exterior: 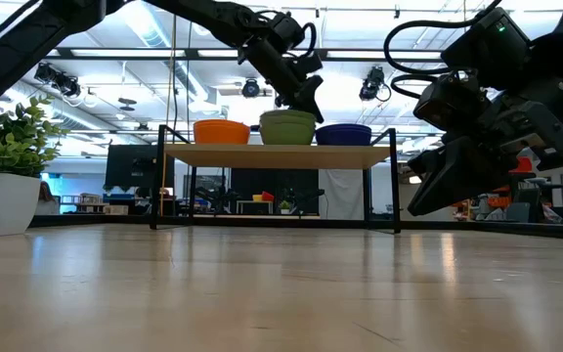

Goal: Pick & Place Mini bowls
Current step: Stack the green patterned bowl on top of the other green patterned bowl on the shelf, then stack the blue bowl on top of the other blue bowl on the shelf

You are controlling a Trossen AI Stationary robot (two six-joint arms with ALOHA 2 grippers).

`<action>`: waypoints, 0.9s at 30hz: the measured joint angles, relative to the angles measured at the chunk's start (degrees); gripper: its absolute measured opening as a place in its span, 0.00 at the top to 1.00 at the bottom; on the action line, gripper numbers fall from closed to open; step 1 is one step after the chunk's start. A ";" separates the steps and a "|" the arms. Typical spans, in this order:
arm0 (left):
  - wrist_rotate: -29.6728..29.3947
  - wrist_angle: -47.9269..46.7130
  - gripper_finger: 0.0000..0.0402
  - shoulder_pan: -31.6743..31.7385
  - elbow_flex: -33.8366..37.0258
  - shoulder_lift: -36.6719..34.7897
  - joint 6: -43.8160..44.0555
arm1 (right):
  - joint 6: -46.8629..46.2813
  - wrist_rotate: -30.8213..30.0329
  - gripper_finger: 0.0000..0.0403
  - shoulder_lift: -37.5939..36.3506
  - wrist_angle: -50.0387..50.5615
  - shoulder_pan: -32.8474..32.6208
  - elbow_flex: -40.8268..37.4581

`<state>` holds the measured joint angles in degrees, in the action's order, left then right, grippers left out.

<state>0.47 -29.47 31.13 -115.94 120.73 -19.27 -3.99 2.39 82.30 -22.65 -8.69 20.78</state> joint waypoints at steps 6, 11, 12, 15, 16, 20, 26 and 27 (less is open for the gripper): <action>-0.28 -0.17 0.98 -0.07 0.09 0.48 -0.85 | 0.00 0.00 0.88 0.00 0.07 0.01 0.00; -0.81 -0.55 0.99 -0.63 0.09 -0.43 -1.92 | 0.16 0.00 0.88 0.00 0.22 0.02 0.00; -0.83 -0.84 0.99 -0.79 0.10 -1.20 -2.18 | 0.16 0.00 0.88 0.00 0.32 0.02 0.00; -0.81 -2.18 0.99 -1.40 0.09 -3.86 -2.38 | 0.11 0.00 0.88 0.00 0.73 0.02 0.00; -0.81 -3.49 0.99 -1.46 0.09 -4.77 -2.36 | -0.12 0.01 0.88 0.00 0.93 0.02 0.00; -0.61 -8.11 0.99 -1.30 0.09 -6.95 -0.97 | -1.59 0.00 0.88 0.00 2.83 0.00 0.00; 1.09 -10.14 1.00 -0.22 0.09 -7.82 1.00 | -3.60 0.02 0.88 0.00 5.70 -0.07 0.00; 1.14 -10.33 1.00 -0.28 0.09 -7.82 1.01 | -3.86 0.02 0.88 0.00 6.01 -0.07 0.00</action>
<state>1.61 -39.81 30.86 -115.85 112.90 -18.26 -7.85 2.42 82.30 -16.64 -8.75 20.78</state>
